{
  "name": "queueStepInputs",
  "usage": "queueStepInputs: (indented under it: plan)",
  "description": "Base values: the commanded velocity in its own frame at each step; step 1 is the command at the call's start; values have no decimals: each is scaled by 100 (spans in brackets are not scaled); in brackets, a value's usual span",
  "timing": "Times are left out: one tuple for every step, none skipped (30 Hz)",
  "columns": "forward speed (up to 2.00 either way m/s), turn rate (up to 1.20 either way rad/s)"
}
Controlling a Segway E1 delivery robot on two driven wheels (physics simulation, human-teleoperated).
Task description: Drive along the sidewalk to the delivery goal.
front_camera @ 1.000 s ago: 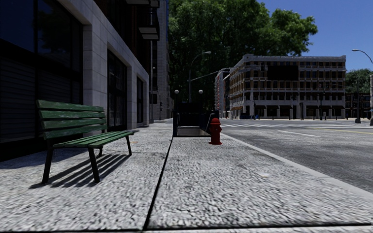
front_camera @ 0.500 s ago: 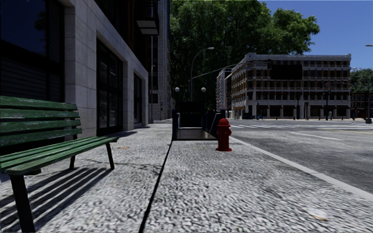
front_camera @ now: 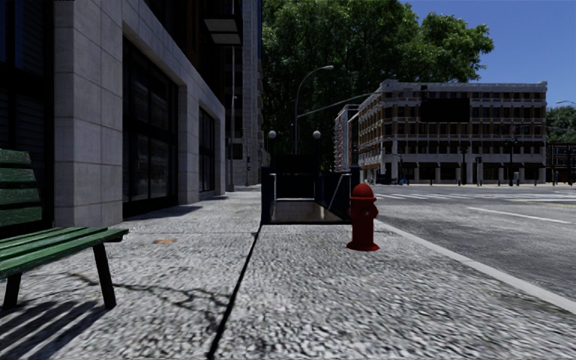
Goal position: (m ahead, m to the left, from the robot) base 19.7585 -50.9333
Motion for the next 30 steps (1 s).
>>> queueStepInputs:
  plan:
    - [200,0]
    - [200,3]
    - [200,8]
    - [200,10]
    - [200,10]
    - [200,14]
    - [200,21]
    - [200,26]
    - [200,26]
    - [200,29]
    - [200,30]
    - [200,30]
    - [200,30]
    - [200,30]
    - [200,30]
    - [200,30]
    - [200,35]
    - [200,38]
    - [200,38]
    - [200,39]
    - [200,39]
    - [200,40]
    - [200,40]
    - [200,40]
    - [200,40]
    - [200,44]
    - [200,44]
    - [200,45]
    - [200,45]
    - [200,46]
